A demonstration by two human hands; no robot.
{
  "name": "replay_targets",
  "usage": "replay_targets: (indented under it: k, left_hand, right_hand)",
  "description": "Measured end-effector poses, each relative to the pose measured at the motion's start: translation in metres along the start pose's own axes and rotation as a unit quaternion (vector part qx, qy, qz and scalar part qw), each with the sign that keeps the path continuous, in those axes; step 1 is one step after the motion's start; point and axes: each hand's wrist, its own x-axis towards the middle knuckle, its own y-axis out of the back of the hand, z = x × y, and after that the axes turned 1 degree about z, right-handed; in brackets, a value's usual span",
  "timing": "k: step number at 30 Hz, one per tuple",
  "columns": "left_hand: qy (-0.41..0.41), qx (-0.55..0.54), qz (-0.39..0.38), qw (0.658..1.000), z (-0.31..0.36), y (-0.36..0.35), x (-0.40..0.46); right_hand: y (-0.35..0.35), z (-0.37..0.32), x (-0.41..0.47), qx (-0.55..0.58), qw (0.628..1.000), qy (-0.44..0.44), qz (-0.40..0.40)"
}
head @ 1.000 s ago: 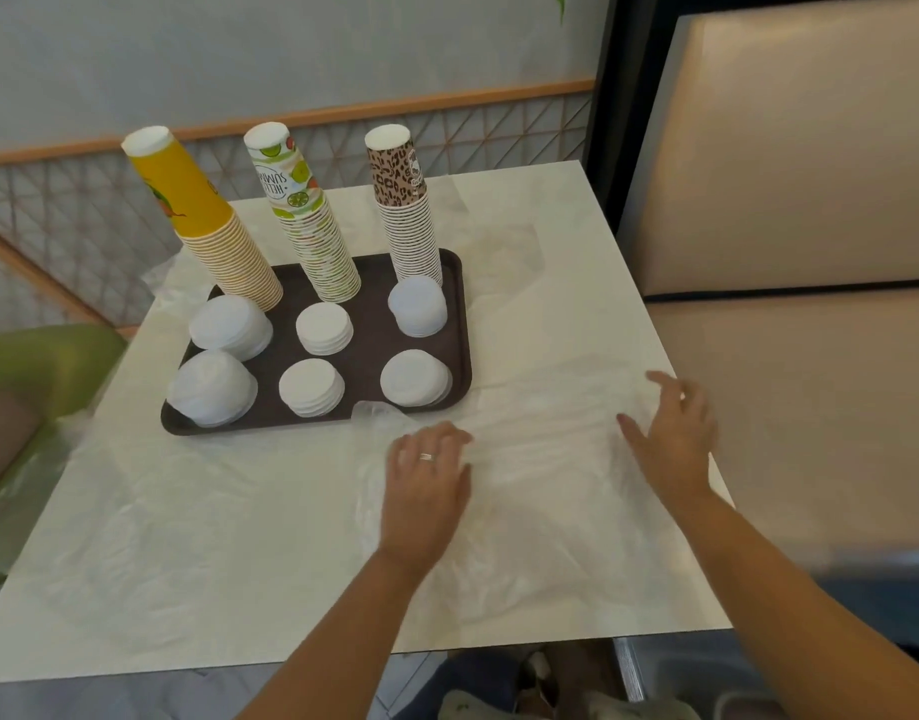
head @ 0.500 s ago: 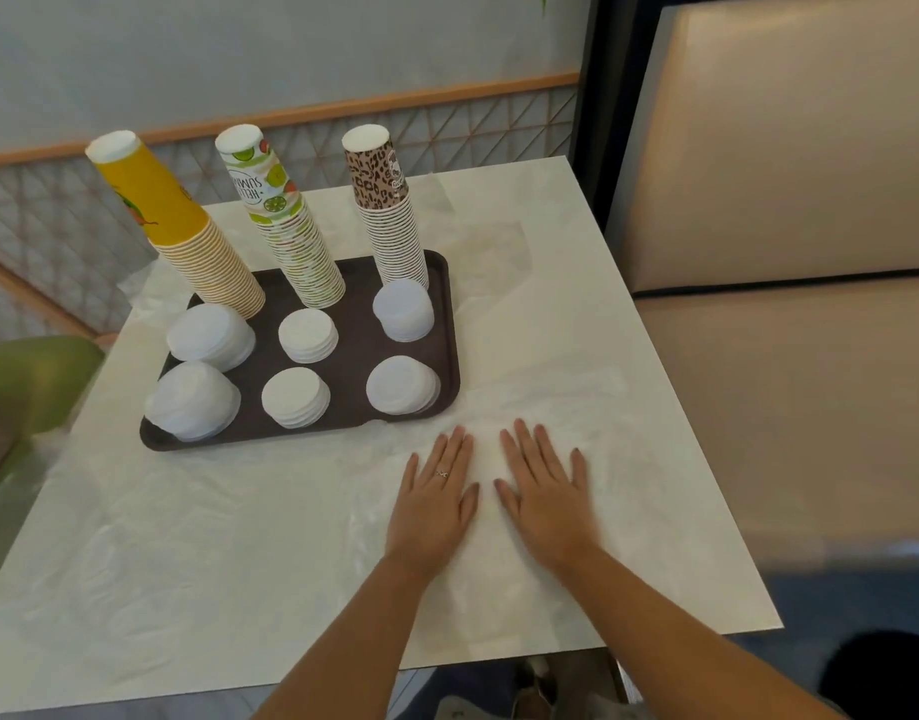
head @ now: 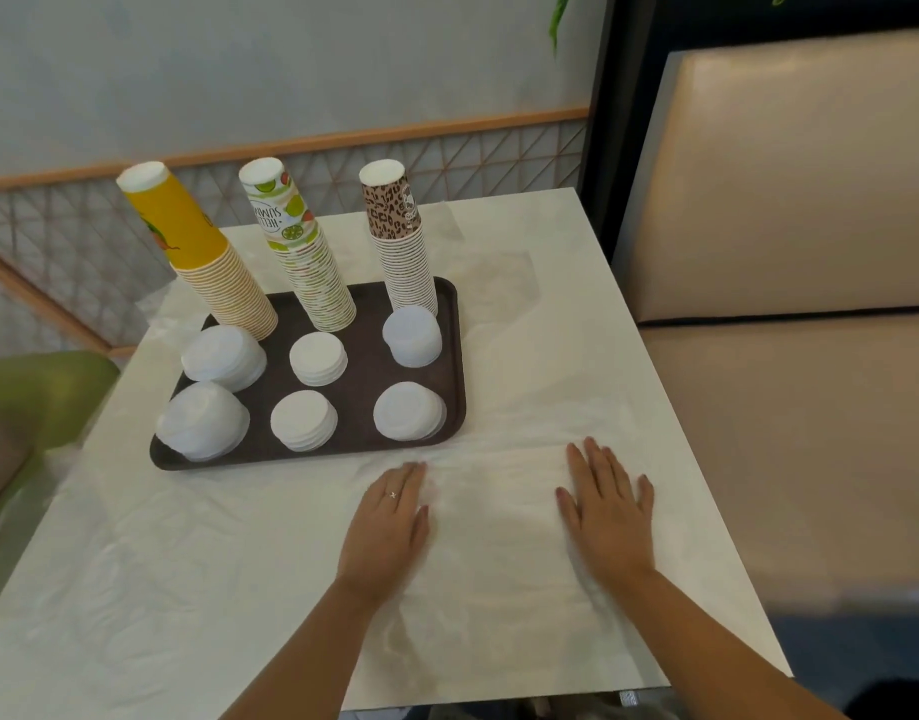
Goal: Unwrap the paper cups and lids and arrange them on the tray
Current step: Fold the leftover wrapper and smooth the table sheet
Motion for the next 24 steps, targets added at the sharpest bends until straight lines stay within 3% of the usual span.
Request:
replay_targets:
  k: [4, 7, 12, 16, 19, 24]
  left_hand:
    - [-0.076, -0.058, 0.093, 0.991, 0.033, 0.013, 0.041]
    - [-0.083, -0.095, 0.089, 0.988, 0.053, 0.026, 0.087]
    - [-0.044, -0.038, 0.051, 0.997, 0.059, 0.025, 0.17]
    - [-0.048, 0.18, -0.087, 0.979, 0.055, 0.019, 0.222]
    - [-0.015, 0.224, -0.117, 0.968, 0.048, 0.01, 0.261]
    - [0.034, 0.19, -0.169, 0.967, 0.036, 0.001, 0.303]
  right_hand:
    - [0.014, -0.015, 0.029, 0.064, 0.993, -0.003, 0.101]
    - [0.027, -0.03, 0.066, 0.114, 0.982, 0.024, 0.147]
    - [0.044, -0.054, 0.132, 0.158, 0.983, 0.037, 0.088]
    - [0.044, -0.069, 0.184, 0.156, 0.986, 0.035, 0.054]
    - [0.034, -0.077, 0.224, 0.129, 0.99, 0.045, 0.023]
    - [0.02, -0.083, 0.274, 0.087, 0.991, 0.072, -0.066]
